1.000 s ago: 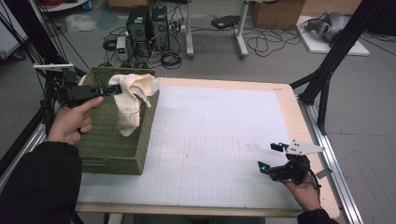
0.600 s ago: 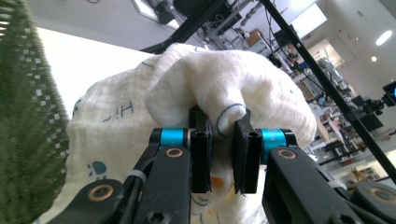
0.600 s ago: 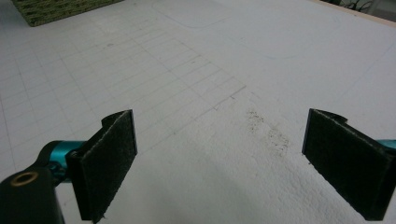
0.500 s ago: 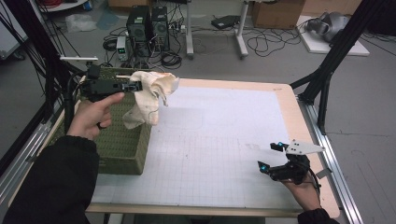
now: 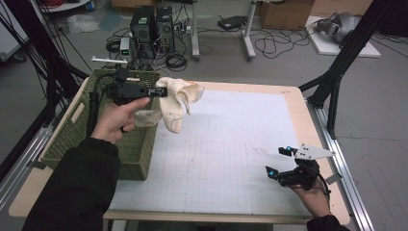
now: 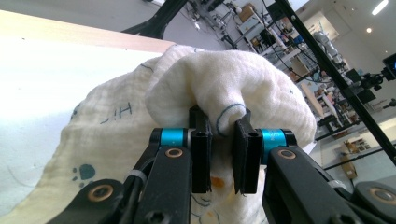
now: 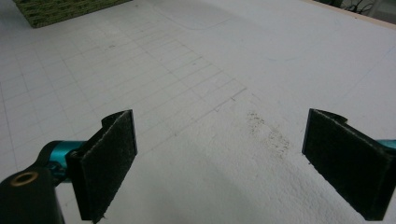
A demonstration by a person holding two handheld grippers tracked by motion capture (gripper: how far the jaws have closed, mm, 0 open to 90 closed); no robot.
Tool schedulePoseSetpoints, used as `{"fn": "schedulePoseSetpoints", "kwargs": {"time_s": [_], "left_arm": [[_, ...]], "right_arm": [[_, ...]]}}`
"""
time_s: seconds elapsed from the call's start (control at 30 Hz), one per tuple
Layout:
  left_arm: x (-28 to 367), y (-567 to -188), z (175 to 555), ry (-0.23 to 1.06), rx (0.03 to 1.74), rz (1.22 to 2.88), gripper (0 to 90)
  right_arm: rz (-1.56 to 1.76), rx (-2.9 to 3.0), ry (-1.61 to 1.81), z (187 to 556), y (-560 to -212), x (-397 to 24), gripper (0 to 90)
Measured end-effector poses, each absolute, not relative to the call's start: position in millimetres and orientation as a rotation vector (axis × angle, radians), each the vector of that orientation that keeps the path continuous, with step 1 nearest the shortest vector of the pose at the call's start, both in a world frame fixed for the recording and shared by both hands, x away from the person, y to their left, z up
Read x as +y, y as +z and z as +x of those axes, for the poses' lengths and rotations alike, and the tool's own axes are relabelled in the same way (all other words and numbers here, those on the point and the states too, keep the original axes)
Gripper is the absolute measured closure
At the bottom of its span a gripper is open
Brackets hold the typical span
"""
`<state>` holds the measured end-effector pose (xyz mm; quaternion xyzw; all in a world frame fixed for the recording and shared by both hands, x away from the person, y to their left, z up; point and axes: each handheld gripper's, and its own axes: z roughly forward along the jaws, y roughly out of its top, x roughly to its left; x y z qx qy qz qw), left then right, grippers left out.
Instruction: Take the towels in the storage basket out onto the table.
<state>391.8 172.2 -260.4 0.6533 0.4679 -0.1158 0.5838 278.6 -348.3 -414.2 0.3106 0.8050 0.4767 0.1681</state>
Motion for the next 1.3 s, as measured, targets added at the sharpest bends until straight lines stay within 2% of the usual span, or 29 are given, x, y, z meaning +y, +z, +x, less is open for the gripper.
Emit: {"fn": "schedulePoseSetpoints", "kwargs": {"time_s": [1.3], "left_arm": [[102,-301,402,-0.324,1.098,1.690,79.2]], "right_arm": [[0.872,2.297,1.357,278,-414,-347,9.1]]}}
